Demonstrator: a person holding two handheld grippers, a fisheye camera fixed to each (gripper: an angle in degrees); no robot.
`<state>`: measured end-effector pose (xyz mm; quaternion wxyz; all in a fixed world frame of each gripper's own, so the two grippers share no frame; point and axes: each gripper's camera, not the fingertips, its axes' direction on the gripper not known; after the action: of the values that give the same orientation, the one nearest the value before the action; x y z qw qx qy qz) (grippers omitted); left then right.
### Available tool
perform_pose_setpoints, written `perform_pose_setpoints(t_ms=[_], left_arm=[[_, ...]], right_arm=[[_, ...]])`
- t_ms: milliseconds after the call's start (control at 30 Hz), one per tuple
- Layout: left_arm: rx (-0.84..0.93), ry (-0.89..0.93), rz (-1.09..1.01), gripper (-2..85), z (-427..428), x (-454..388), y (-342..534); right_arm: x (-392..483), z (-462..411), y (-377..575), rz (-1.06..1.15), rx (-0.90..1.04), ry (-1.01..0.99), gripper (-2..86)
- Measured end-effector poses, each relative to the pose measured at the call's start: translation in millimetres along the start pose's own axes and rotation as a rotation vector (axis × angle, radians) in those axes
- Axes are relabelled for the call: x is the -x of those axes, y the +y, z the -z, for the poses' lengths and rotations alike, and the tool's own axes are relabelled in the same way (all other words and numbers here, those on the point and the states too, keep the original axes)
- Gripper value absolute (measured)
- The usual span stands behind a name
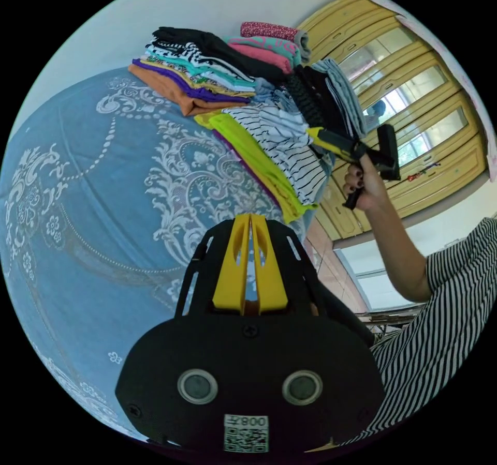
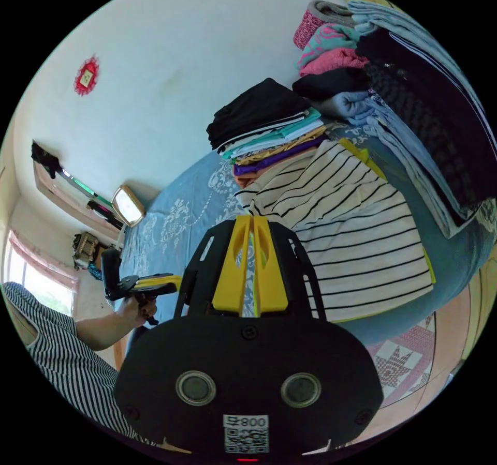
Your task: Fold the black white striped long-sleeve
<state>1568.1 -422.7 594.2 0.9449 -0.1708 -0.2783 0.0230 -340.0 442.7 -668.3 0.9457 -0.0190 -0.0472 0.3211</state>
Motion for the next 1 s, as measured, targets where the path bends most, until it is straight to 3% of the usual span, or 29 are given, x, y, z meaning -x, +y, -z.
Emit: perform_pose_setpoints(t_ms=[233, 500, 1000], left_arm=[[-0.039, 0.054, -0.113, 5.4, -22.0, -21.8, -78.3], [-0.008, 0.283, -0.053, 5.9, -105.3, -4.4, -216.3], [-0.063, 0.28, 0.104, 1.1, -128.0, 97.0, -212.9]], right_arm=[[-54.4, 24.5, 26.5, -0.064, -0.011, -0.111, 0.4], [-96.1, 48.9, 49.9, -0.056, -0.002, -0.124, 0.4], [-195.3, 114.9, 96.8, -0.081, -0.061, -0.304, 0.4]])
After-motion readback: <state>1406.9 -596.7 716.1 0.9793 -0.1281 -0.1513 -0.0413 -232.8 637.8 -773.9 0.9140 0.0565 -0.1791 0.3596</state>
